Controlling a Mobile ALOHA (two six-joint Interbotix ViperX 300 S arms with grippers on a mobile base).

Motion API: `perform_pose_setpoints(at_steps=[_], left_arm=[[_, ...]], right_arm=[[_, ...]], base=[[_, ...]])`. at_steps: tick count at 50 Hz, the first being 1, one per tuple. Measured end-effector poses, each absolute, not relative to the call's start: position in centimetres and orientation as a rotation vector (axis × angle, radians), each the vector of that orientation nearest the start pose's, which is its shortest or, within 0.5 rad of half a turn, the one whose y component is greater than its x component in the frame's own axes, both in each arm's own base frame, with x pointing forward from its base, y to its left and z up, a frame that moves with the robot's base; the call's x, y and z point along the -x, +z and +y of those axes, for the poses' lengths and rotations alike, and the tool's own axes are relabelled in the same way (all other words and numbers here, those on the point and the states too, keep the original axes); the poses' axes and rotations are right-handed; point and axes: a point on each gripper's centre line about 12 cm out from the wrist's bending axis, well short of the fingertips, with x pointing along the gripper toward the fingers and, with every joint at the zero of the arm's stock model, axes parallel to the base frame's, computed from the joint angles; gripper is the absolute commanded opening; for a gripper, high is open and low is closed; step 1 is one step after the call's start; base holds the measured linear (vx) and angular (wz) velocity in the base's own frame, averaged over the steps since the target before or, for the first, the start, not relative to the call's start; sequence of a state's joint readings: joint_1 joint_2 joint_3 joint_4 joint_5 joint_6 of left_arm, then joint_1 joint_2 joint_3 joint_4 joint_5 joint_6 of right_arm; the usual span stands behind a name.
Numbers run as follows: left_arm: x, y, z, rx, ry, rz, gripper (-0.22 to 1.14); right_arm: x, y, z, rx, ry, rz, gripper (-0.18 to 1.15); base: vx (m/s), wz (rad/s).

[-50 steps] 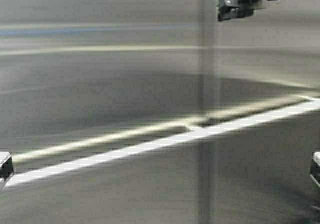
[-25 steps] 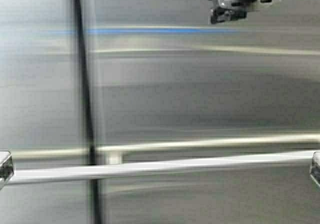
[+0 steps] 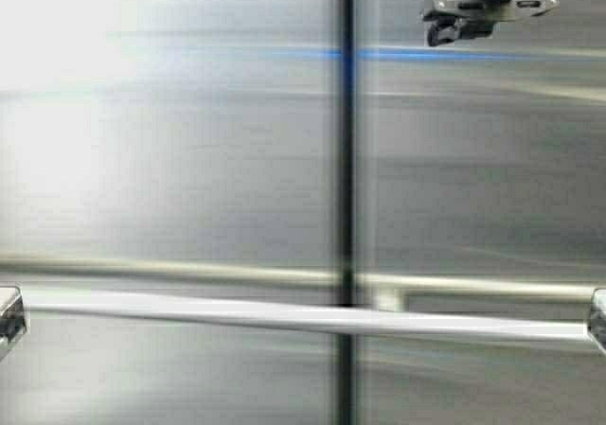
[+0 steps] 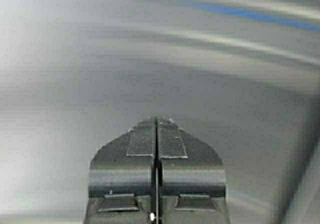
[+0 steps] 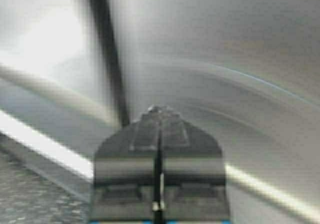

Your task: Navigate to elevator, push the call button, then enter the elevator

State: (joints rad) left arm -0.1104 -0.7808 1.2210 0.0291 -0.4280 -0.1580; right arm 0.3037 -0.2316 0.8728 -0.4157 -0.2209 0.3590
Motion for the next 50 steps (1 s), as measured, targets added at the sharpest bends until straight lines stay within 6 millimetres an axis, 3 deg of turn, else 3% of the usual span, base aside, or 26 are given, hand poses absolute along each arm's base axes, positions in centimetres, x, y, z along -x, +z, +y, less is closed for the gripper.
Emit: perform_pose_setpoints(at_steps=[50], left_arm=[[-21.85,25.07,-3.01,0.154,-0.140,0.042,0.03]], right_arm=[[-31.33,19.40,11.14,0.104,0.401,0.462,0.05]], base=[[-0.03,0.47]])
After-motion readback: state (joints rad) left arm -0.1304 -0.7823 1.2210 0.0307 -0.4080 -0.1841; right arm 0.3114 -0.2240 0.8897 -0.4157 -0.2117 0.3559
